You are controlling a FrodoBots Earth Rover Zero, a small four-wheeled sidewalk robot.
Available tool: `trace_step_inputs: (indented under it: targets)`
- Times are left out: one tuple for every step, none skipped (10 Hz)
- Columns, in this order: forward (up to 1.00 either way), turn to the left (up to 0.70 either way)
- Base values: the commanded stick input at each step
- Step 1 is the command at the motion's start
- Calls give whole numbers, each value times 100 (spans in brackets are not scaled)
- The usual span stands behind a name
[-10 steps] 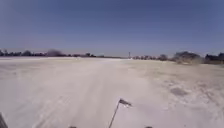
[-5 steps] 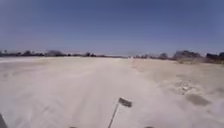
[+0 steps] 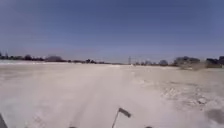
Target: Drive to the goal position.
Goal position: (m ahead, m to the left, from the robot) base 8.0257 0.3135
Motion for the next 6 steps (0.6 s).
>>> trace_step_inputs:
  targets:
    - [70,0]
    - [70,0]
    - [70,0]
    - [70,0]
    - [70,0]
    - [70,0]
